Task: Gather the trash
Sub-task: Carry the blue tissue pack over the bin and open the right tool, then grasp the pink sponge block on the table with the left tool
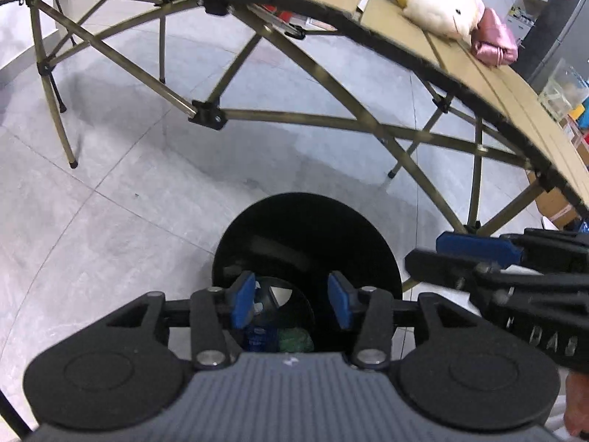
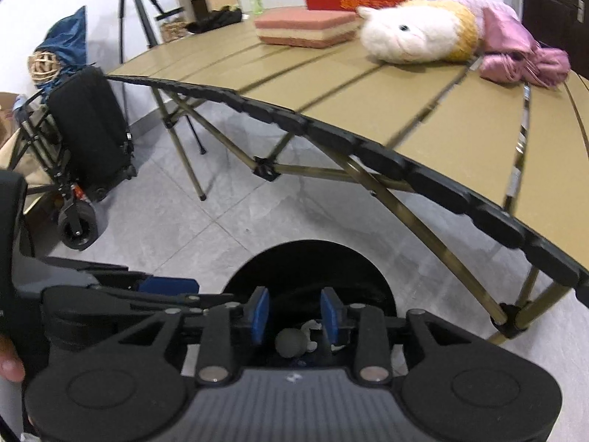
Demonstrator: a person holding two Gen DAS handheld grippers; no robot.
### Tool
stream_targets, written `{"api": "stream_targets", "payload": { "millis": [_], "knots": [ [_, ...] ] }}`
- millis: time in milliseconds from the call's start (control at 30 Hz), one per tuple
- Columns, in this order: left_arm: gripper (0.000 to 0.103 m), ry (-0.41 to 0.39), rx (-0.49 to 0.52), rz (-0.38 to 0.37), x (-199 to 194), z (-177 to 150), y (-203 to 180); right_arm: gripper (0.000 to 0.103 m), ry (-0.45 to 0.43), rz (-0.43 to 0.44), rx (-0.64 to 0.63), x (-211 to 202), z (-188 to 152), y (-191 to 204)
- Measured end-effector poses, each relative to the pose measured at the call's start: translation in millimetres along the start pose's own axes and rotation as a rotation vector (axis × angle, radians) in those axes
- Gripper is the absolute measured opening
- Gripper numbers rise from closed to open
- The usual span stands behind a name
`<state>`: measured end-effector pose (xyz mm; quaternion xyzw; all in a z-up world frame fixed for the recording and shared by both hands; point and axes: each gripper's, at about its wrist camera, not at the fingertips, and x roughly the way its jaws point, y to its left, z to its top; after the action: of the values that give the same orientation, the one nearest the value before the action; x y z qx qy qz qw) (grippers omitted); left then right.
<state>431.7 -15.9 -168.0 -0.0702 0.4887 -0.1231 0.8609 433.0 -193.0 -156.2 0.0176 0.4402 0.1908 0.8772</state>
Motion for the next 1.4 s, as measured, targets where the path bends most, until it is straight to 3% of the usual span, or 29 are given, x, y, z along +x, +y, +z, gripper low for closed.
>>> {"api": "stream_targets", "payload": {
  "millis": [67, 133, 167, 200, 300, 400, 467, 567, 667, 700, 733, 767, 833, 867, 1033, 1133, 1400],
  "knots": [
    [0.045, -0.024, 0.046, 0.014, -13, 8, -4, 0.036, -0.030, 0.031, -0.006, -10, 5, 3],
    [0.048, -0.112, 0.087, 0.001, -38, 18, -3, 0.036, -0.132, 0.073, 0.008, -36, 16, 3],
    [0.056, -0.174, 0.091, -0.021, -54, 27, 0, 0.036, -0.202, 0.104, 0.031, -51, 26, 0],
    [0.062, -0.250, 0.087, -0.038, -70, 41, 5, 0.036, -0.256, 0.130, 0.061, -62, 36, -4],
    [0.062, -0.412, 0.082, -0.024, -98, 89, 15, 0.036, -0.394, 0.172, 0.174, -77, 77, -23],
    [0.068, -0.476, 0.130, -0.080, -98, 149, 16, 0.038, -0.458, 0.140, 0.298, -61, 125, -43],
    [0.068, -0.476, 0.143, -0.046, -81, 190, 13, 0.040, -0.434, 0.122, 0.350, -38, 152, -54],
    [0.067, -0.409, 0.167, -0.021, -45, 240, 14, 0.040, -0.402, 0.084, 0.393, -4, 174, -63],
    [0.064, -0.311, 0.081, -0.028, -5, 271, 26, 0.038, -0.394, 0.138, 0.483, 30, 176, -76],
    [0.055, -0.287, 0.054, -0.040, 6, 273, 31, 0.026, -0.415, 0.128, 0.493, 34, 174, -78],
    [0.047, -0.261, 0.038, -0.054, 15, 275, 36, 0.022, -0.434, 0.111, 0.505, 36, 175, -77],
    [0.045, -0.253, 0.015, -0.086, 20, 275, 42, 0.023, -0.445, 0.123, 0.518, 38, 177, -79],
    [0.024, -0.251, -0.017, -0.166, 21, 271, 50, 0.022, -0.450, 0.157, 0.508, 44, 181, -79],
    [0.022, -0.238, -0.032, -0.206, 22, 271, 52, 0.022, -0.446, 0.142, 0.488, 48, 184, -76],
    [0.019, -0.186, -0.048, -0.244, 21, 264, 48, 0.023, -0.420, 0.099, 0.423, 51, 189, -66],
    [0.019, -0.189, -0.042, -0.229, 11, 249, 45, 0.023, -0.359, 0.073, 0.300, 45, 191, -57],
    [0.020, -0.182, -0.119, -0.274, -1, 227, 60, 0.025, -0.270, 0.289, 0.402, 34, 184, -81]
  ]
}}
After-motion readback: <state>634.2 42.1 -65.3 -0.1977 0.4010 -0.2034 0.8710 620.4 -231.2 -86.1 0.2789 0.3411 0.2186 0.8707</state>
